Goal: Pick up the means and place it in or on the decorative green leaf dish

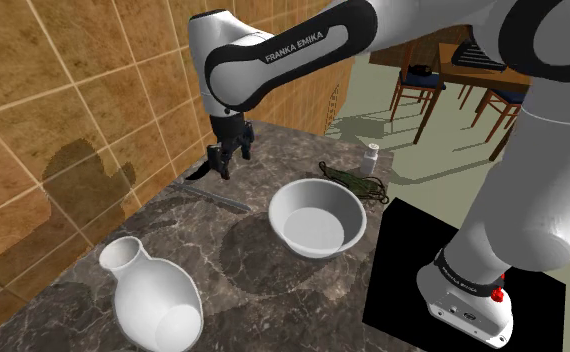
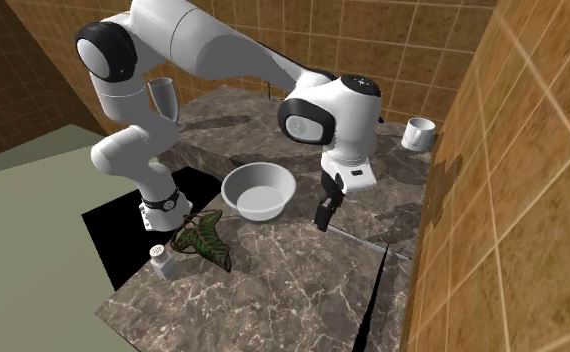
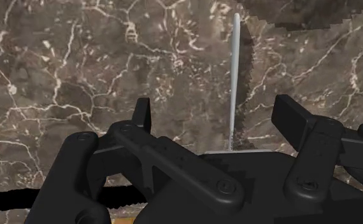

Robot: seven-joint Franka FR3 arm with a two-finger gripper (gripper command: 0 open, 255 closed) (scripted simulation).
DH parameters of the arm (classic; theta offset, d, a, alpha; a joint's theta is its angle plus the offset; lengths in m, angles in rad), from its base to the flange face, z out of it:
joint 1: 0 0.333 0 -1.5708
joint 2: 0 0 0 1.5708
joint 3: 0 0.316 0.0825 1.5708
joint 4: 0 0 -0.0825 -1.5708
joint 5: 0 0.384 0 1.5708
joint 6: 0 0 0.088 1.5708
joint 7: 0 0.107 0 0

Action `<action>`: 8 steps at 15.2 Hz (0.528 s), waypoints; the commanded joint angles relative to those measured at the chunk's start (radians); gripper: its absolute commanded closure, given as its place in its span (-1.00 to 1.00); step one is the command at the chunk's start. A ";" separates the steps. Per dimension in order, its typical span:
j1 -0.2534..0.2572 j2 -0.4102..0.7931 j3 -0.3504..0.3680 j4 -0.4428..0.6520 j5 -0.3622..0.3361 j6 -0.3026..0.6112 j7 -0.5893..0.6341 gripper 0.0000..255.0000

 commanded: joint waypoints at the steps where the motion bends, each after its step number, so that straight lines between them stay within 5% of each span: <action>1: 0.019 0.079 0.008 0.073 -0.018 0.000 0.013 -1.00; 5: 0.058 0.215 0.017 0.211 -0.049 -0.012 0.029 -1.00; 8: 0.059 0.225 0.015 0.186 -0.052 0.024 0.031 -1.00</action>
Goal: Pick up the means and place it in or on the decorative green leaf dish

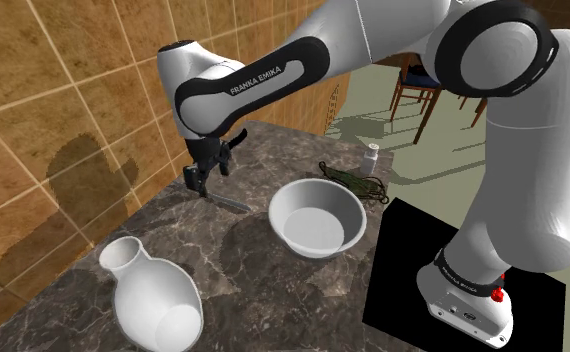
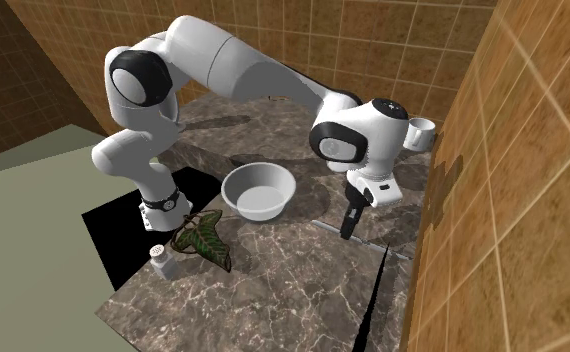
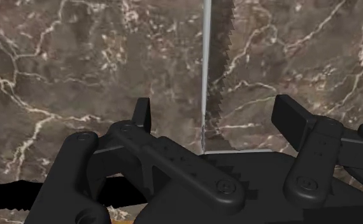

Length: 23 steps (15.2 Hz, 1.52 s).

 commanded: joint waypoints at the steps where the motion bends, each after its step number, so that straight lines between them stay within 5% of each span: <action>1: 0.003 0.014 -0.001 -0.008 -0.004 0.022 0.003 -1.00; 12: 0.003 0.030 -0.003 -0.034 -0.009 0.063 0.006 -1.00; 13: 0.003 0.030 -0.003 -0.034 -0.009 0.063 0.006 1.00; 23: 0.003 0.024 -0.002 -0.028 -0.007 0.052 0.005 1.00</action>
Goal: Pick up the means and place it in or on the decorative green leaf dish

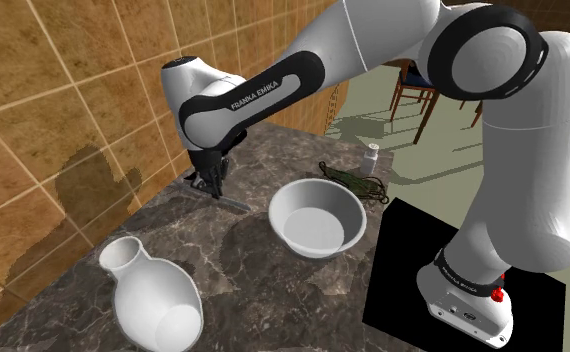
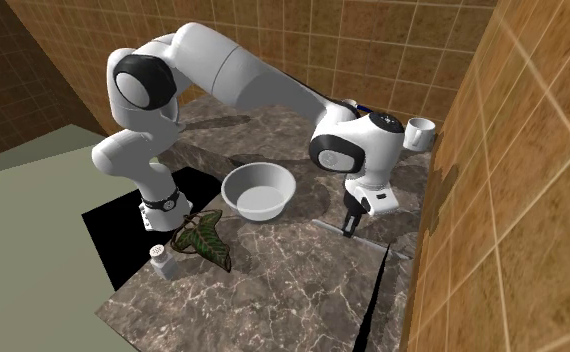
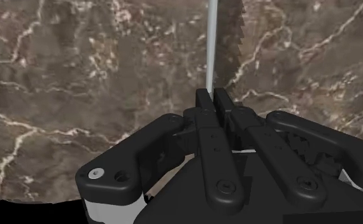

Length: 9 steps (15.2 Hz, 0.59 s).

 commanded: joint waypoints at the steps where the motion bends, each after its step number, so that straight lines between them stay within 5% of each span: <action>1: -0.001 -0.008 0.001 0.009 0.002 -0.017 -0.002 1.00; 9: -0.002 -0.044 0.006 0.066 0.013 -0.109 -0.007 1.00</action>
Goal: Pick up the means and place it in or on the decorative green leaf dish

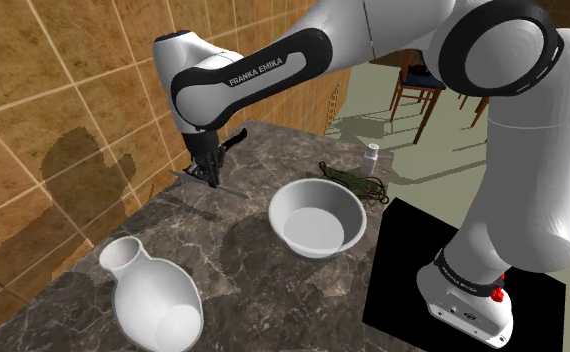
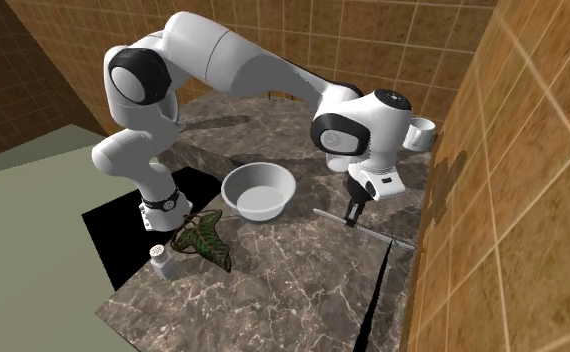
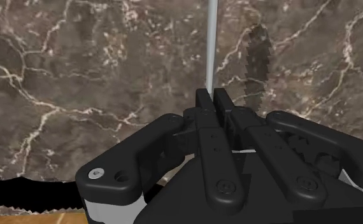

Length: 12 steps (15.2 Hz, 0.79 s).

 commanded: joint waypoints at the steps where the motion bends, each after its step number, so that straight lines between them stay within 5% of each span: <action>1: -0.001 -0.009 0.001 0.018 0.003 -0.027 -0.003 1.00; 12: 0.001 -0.035 0.005 0.128 0.011 -0.163 -0.008 1.00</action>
